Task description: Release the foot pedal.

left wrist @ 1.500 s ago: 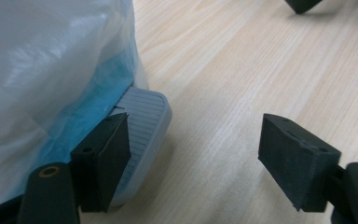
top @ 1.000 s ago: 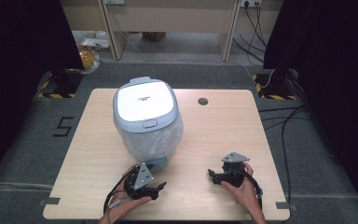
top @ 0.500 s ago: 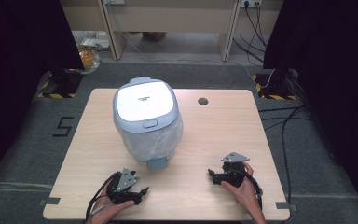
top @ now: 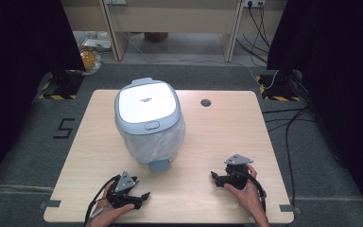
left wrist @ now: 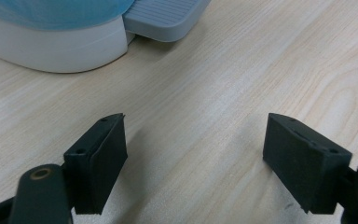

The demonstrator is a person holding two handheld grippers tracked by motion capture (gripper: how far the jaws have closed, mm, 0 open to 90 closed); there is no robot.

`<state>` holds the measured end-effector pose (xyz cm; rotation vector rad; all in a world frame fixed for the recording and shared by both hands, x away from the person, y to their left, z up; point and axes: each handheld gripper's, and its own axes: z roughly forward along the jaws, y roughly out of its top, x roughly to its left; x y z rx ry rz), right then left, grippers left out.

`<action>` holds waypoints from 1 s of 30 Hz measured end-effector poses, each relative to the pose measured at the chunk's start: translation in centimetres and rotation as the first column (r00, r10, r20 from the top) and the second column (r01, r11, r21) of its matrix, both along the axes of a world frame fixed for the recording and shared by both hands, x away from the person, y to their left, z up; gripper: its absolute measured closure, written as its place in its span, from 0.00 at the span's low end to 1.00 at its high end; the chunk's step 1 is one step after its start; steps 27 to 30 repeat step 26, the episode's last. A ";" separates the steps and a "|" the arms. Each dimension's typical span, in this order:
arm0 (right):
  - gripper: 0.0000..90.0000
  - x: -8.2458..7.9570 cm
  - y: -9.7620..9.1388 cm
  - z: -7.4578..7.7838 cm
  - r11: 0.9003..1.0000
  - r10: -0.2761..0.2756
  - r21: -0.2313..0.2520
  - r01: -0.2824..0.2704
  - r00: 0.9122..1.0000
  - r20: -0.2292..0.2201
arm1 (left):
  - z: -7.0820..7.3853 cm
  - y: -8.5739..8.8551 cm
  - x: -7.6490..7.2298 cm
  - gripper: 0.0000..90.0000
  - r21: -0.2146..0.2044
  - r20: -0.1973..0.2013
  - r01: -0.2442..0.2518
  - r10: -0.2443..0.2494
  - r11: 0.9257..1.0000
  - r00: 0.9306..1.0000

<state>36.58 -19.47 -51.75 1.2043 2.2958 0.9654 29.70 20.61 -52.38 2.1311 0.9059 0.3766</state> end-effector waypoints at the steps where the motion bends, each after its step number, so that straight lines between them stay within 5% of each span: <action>1: 0.15 0.0 0.0 0.0 1.000 0.000 0.000 0.000 1.000 0.000 | 0.0 0.0 0.0 0.23 0.000 0.000 0.000 0.000 1.000 1.000; 30: 0.14 0.1 0.0 0.0 1.000 0.001 -0.001 -0.001 1.000 -0.001 | 0.0 0.0 0.1 0.24 -0.006 0.000 0.006 -0.006 1.000 1.000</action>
